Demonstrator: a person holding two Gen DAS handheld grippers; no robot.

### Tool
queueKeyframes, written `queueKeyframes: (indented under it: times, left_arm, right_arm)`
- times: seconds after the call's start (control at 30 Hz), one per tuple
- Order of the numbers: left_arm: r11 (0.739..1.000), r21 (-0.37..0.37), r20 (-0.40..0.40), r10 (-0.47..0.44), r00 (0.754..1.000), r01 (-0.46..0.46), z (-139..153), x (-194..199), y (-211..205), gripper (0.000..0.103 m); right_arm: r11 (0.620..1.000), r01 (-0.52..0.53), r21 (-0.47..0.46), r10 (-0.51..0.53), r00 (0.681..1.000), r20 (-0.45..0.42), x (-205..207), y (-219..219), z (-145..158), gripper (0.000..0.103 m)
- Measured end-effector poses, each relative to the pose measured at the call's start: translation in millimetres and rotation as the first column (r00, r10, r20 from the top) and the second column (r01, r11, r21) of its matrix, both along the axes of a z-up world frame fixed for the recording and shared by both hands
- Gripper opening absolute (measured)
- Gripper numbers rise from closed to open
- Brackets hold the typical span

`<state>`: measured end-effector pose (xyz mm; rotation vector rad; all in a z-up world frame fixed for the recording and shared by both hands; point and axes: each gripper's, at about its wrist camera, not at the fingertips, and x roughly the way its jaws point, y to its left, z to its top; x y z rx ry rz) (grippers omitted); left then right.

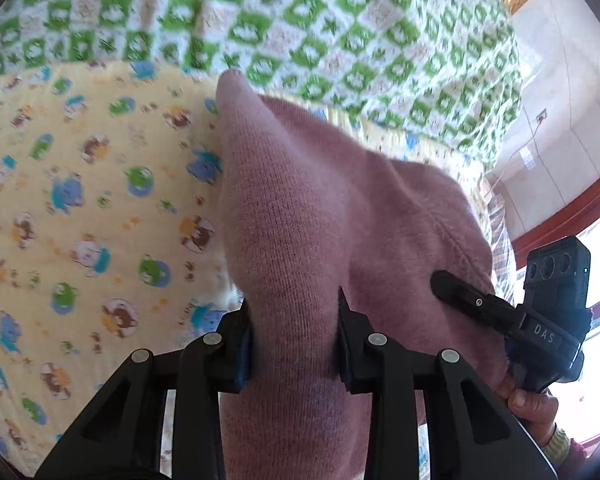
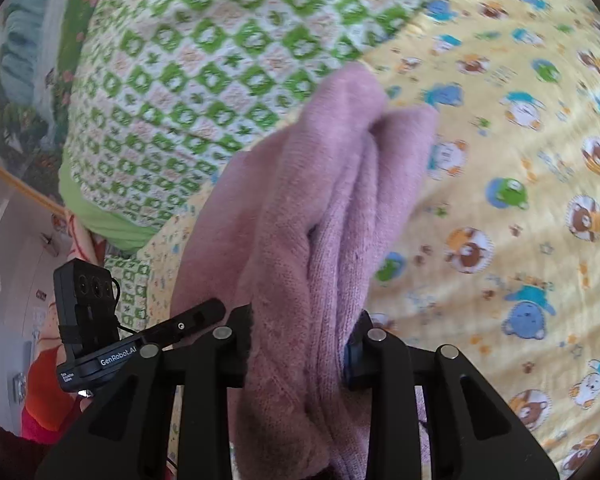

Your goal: Fold small clothes

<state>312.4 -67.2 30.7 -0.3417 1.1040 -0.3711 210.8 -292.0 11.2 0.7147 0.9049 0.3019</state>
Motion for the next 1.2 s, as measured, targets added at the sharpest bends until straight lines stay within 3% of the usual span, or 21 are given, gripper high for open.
queueKeyframes:
  times: [0.23, 0.5, 0.7, 0.87, 1.03, 1.2]
  left_arm:
    - [0.991, 0.038, 0.094, 0.124, 0.988, -0.128, 50.3, -28.6, 73.4, 0.032]
    - [0.948, 0.139, 0.155, 0.266, 0.951, -0.288, 81.8, -88.4, 178.0, 0.032]
    - [0.911, 0.177, 0.121, 0.355, 0.927, -0.372, 58.7, -125.1, 232.0, 0.032]
    - [0.899, 0.188, 0.047, 0.394, 0.918, -0.395, 22.0, -145.2, 249.5, 0.032]
    - [0.897, 0.183, -0.032, 0.414, 0.91, -0.402, -15.1, -157.2, 256.4, 0.032]
    - [0.9, 0.154, -0.039, 0.419, 0.907, -0.409, -25.3, -162.3, 261.0, 0.033]
  right_arm:
    - [0.994, -0.108, -0.028, 0.111, 0.987, 0.115, 11.4, 66.0, 42.9, 0.03]
    - [0.963, -0.27, 0.007, 0.264, 0.947, 0.185, 27.0, 160.1, 58.1, 0.03]
    - [0.935, -0.352, 0.047, 0.342, 0.928, 0.149, 29.7, 221.5, 33.1, 0.03]
    - [0.915, -0.402, 0.041, 0.398, 0.914, 0.086, 26.2, 253.7, 4.0, 0.03]
    - [0.903, -0.428, 0.023, 0.428, 0.904, -0.008, 24.1, 264.8, -28.2, 0.03]
    - [0.91, -0.413, 0.022, 0.414, 0.907, -0.073, 24.6, 254.7, -51.5, 0.031]
